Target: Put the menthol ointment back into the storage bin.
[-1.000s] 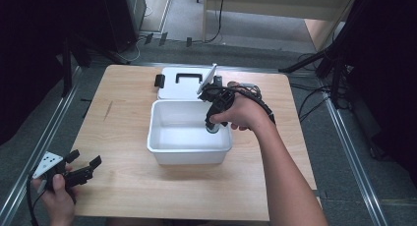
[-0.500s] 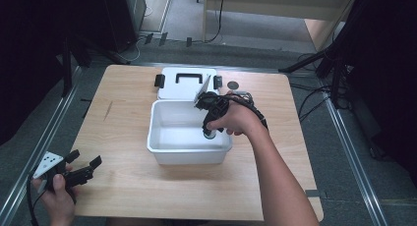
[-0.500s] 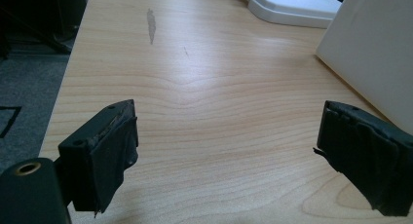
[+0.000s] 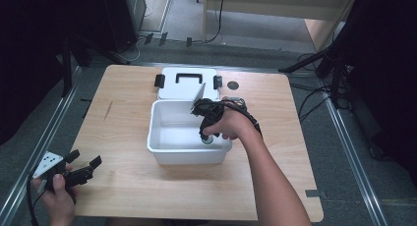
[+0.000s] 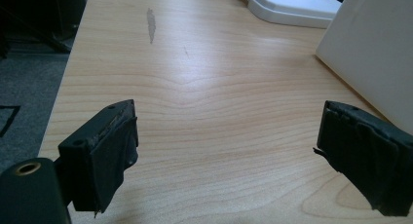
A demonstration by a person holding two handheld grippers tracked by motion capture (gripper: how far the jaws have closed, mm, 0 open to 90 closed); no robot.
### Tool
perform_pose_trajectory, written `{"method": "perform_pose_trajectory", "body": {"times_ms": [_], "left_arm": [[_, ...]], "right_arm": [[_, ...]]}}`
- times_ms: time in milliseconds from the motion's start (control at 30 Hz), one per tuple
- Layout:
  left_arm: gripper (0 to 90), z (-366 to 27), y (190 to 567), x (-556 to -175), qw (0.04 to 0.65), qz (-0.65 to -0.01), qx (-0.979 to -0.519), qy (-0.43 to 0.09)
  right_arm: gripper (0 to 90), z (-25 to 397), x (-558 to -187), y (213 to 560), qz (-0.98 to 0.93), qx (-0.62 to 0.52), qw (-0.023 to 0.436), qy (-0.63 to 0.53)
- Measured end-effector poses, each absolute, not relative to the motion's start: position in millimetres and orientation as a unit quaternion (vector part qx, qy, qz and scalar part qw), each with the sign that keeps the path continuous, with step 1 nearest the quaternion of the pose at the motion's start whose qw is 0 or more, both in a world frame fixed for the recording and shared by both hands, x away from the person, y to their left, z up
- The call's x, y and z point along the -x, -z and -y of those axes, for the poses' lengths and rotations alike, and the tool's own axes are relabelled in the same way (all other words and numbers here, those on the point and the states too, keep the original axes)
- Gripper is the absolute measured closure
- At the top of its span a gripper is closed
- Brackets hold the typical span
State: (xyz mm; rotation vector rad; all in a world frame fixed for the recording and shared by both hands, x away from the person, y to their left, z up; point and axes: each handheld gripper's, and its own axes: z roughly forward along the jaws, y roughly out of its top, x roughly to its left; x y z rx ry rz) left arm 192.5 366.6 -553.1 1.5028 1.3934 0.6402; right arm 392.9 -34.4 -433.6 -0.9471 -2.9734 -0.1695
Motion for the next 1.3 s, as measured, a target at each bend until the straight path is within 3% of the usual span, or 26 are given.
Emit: {"method": "perform_pose_trajectory", "body": {"times_ms": [1300], "left_arm": [[8.6,-366.4,553.2,-192.6,0.476,-0.571,-0.615,-0.262]], "right_arm": [[51.5,26.5,-388.8,469.8,0.966,0.257,-0.021,-0.024]]}}
